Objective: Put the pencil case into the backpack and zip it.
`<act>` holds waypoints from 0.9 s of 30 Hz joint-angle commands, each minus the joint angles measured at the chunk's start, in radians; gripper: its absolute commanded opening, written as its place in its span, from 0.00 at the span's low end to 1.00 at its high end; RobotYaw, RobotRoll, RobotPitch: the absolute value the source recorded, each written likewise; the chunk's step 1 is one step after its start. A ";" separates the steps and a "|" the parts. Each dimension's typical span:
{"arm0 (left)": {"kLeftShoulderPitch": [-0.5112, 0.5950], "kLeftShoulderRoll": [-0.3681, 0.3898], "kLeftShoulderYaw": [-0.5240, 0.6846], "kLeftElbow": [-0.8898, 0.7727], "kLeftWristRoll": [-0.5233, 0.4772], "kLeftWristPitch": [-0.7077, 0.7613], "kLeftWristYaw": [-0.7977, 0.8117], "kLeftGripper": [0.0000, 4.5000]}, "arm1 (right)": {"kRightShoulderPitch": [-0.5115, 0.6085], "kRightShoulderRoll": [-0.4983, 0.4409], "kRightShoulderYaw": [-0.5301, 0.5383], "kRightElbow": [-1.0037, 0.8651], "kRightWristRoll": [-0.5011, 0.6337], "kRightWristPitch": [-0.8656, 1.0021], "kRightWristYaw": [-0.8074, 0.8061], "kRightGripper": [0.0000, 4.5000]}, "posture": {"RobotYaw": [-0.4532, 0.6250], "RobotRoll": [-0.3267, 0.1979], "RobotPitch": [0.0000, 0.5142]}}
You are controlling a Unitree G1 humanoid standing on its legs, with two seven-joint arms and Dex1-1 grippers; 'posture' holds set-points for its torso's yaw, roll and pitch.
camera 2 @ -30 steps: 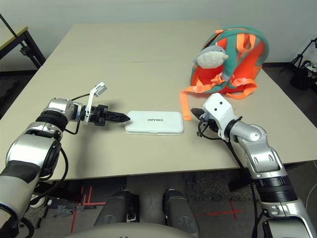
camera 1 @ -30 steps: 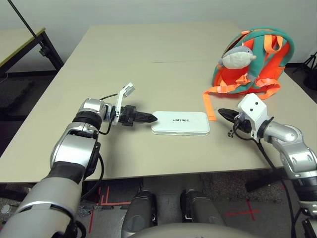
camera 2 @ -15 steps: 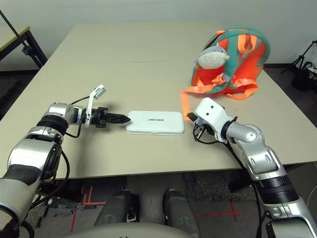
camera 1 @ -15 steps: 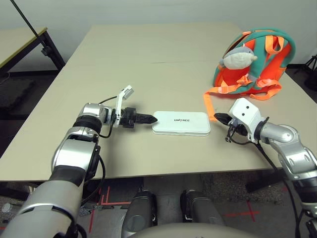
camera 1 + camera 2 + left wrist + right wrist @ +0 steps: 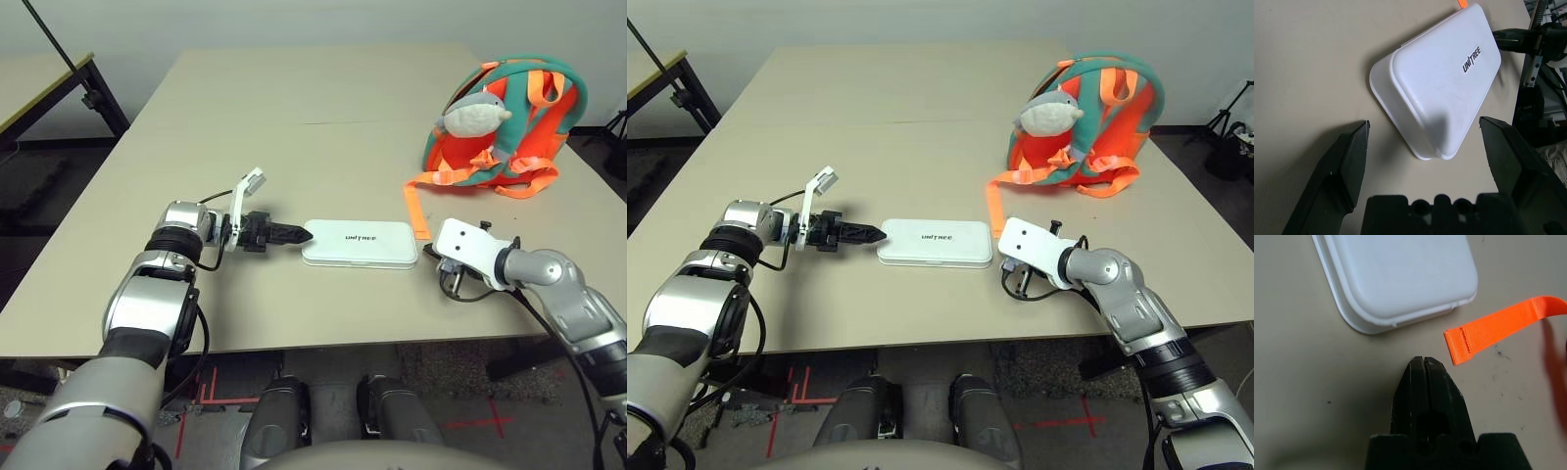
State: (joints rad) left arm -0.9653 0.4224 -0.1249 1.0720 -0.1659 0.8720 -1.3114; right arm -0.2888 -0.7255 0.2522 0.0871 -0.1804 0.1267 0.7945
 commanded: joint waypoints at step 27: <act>0.019 -0.001 -0.004 -0.041 0.008 0.035 0.009 1.00 | -0.126 0.181 0.112 -0.028 -0.071 0.006 0.078 0.01 | 0.49 0.62 0.15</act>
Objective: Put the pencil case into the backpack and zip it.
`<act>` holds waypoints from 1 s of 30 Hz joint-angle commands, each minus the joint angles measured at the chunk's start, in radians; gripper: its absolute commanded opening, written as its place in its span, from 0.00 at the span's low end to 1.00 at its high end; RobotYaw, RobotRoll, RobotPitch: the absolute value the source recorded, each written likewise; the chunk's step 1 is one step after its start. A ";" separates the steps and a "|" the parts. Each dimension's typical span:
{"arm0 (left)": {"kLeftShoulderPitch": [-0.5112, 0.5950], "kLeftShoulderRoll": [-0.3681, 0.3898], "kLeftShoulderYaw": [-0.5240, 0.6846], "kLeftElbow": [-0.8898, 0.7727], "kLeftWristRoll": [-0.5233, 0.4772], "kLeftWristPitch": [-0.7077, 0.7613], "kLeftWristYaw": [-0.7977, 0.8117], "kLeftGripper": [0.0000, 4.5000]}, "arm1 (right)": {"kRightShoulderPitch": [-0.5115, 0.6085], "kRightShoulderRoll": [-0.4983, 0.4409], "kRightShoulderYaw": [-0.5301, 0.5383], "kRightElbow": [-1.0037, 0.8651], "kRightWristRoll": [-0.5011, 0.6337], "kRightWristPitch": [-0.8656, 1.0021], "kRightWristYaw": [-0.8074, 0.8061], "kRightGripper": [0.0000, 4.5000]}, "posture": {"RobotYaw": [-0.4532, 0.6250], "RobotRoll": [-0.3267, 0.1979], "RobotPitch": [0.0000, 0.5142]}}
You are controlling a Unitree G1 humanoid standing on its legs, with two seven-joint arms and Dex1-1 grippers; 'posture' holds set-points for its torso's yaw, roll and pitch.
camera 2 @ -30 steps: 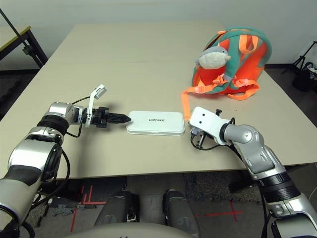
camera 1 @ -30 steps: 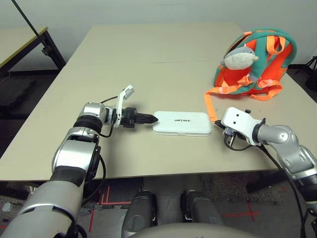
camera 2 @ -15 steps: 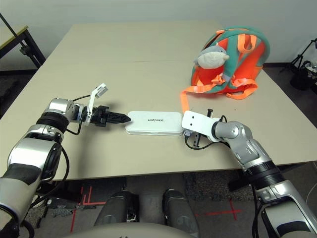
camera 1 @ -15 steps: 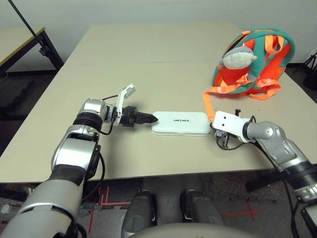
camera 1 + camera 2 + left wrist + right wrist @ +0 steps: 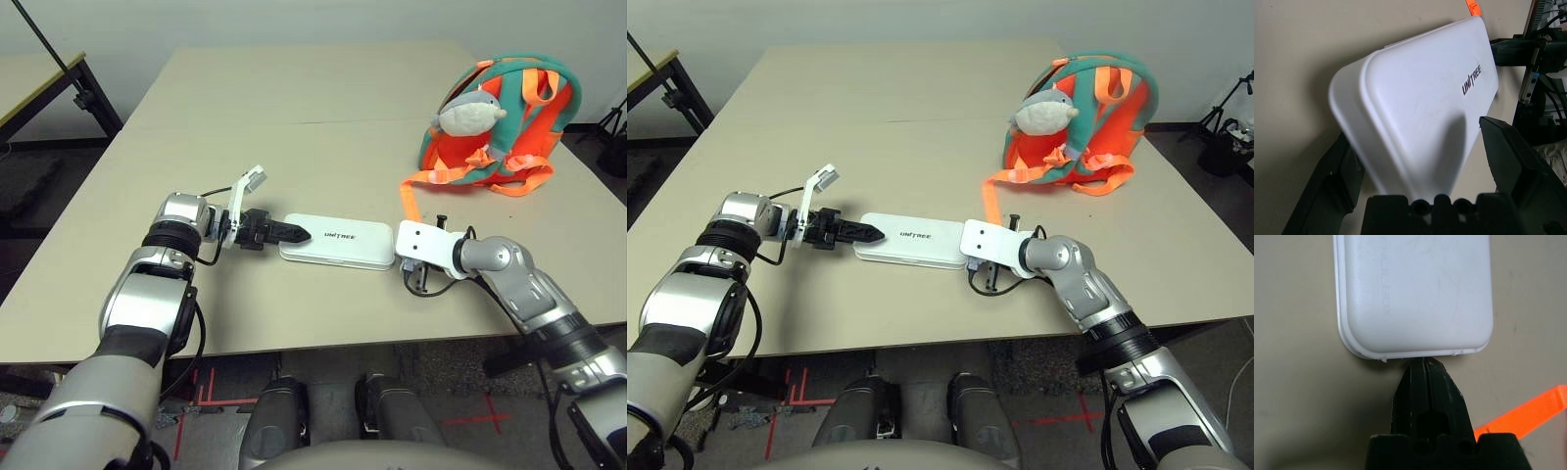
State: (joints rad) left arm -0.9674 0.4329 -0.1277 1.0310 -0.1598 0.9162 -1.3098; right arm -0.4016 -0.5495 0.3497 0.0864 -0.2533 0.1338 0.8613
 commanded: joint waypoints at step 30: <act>0.015 0.024 0.059 -0.038 -0.050 0.041 -0.066 0.95 | 0.069 -0.054 -0.057 -0.056 0.061 0.040 0.012 0.00 | 0.49 0.62 0.17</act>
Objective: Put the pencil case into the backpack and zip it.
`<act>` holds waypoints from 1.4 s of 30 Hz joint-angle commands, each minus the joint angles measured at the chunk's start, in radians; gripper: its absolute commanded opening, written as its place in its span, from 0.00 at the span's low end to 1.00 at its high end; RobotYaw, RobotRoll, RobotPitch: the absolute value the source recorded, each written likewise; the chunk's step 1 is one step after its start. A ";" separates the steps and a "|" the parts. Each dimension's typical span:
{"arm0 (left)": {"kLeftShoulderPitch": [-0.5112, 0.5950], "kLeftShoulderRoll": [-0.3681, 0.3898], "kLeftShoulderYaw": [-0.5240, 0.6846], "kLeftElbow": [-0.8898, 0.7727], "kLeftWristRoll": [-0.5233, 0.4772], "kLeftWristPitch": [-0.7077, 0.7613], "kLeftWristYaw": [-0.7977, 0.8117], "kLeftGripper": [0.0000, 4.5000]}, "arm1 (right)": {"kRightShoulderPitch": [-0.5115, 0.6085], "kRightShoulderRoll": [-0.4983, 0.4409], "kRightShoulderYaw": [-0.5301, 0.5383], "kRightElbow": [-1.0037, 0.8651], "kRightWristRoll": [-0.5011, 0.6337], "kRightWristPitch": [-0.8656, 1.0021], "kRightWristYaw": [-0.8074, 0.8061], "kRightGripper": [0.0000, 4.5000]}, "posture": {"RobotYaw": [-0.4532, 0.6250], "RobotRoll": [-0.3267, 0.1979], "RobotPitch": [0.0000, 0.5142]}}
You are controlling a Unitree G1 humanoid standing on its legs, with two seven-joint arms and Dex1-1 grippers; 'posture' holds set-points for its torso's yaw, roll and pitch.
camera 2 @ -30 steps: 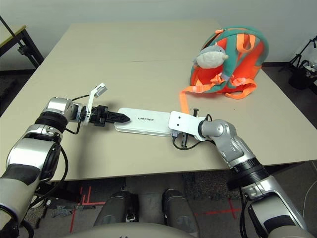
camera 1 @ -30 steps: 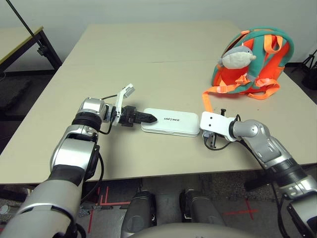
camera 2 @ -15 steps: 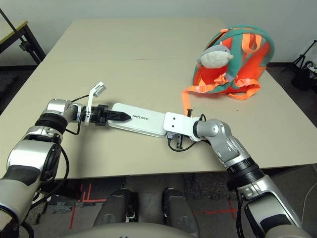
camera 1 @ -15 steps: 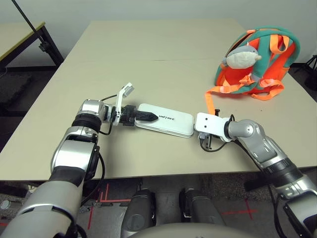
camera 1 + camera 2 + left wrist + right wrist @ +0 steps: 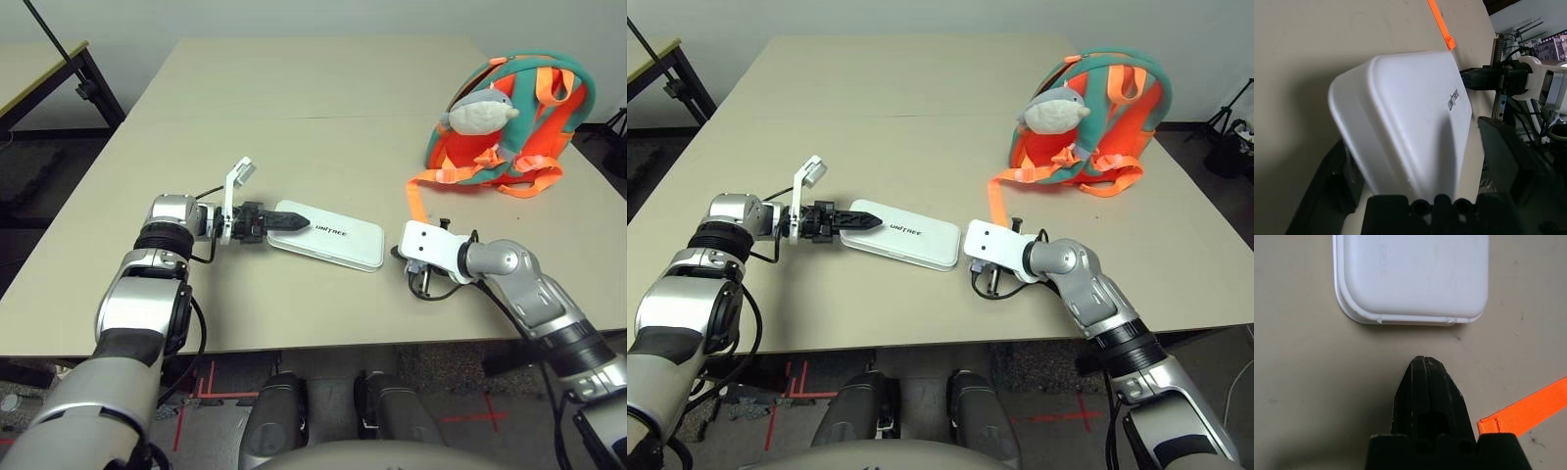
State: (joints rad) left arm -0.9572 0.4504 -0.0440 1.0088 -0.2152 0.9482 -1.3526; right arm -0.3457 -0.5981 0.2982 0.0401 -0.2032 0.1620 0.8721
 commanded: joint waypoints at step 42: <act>-0.013 0.000 -0.062 -0.009 0.001 0.027 -0.039 0.99 | 0.002 0.005 -0.002 -0.006 0.020 0.014 -0.005 0.00 | 0.48 0.62 0.13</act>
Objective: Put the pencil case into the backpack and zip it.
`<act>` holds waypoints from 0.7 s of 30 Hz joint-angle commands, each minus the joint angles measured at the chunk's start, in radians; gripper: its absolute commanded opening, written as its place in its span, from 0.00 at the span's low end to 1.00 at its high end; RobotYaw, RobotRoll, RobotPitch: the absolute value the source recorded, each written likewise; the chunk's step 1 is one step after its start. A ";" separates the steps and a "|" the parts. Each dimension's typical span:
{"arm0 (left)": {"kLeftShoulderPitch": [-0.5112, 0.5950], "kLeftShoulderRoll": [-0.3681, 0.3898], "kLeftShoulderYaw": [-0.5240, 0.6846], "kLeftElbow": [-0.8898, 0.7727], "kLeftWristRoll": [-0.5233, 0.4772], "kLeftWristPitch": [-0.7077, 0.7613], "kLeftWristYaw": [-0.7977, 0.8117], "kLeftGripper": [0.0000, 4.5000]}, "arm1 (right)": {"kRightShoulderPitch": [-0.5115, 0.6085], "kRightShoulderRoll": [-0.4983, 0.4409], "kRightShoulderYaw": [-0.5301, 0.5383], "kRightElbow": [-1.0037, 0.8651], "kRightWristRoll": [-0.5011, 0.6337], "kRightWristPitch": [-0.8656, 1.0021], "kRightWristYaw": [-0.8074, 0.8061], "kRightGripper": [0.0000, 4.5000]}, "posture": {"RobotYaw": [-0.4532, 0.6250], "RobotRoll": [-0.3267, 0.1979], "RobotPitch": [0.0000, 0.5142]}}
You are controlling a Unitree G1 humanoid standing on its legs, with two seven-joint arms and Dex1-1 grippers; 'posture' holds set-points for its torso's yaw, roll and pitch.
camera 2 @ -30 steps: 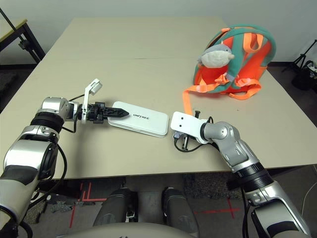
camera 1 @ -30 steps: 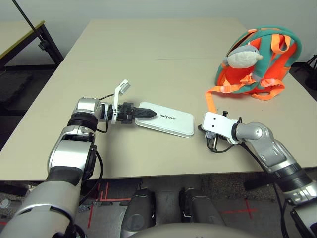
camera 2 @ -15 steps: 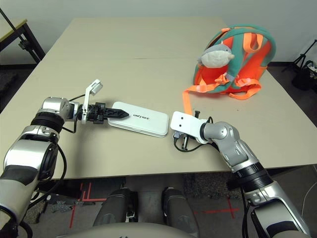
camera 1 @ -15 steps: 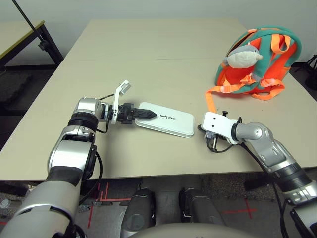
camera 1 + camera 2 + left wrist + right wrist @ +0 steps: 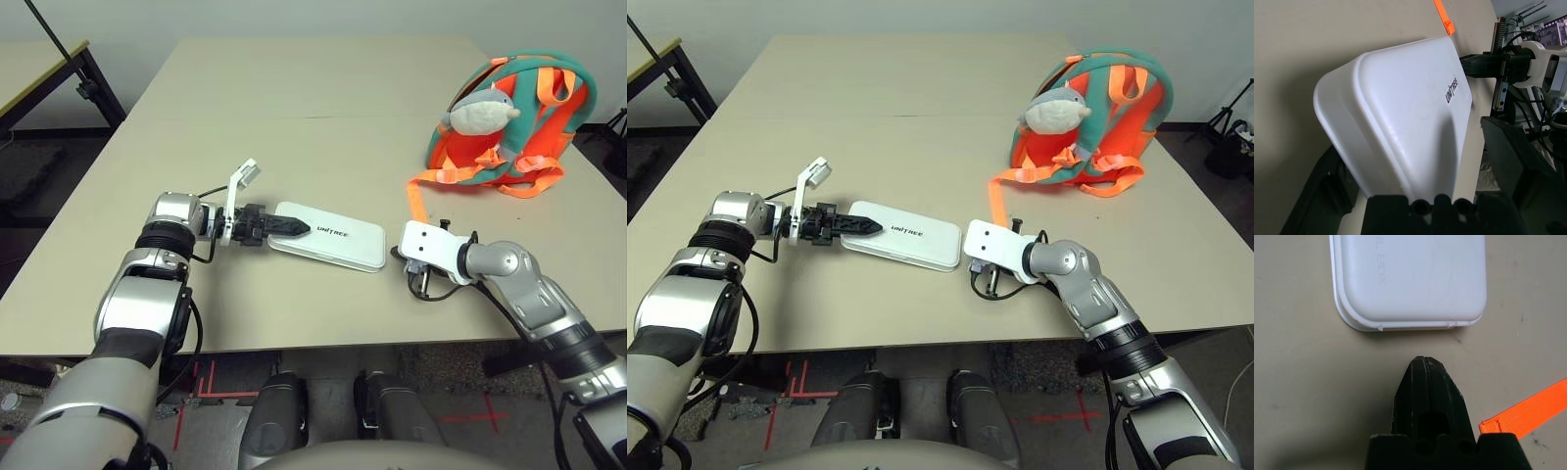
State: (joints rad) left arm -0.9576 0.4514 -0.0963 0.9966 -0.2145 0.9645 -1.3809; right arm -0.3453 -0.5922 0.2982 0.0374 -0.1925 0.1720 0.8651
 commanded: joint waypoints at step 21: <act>-0.015 -0.003 0.000 0.010 -0.003 -0.007 -0.005 0.45 | -0.017 -0.001 -0.002 0.010 0.008 0.001 0.005 0.00 | 0.48 0.62 0.12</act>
State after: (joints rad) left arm -0.9694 0.4487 -0.0793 0.9991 -0.2415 0.9662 -1.4127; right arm -0.3541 -0.5896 0.2985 0.0409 -0.1924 0.1723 0.8653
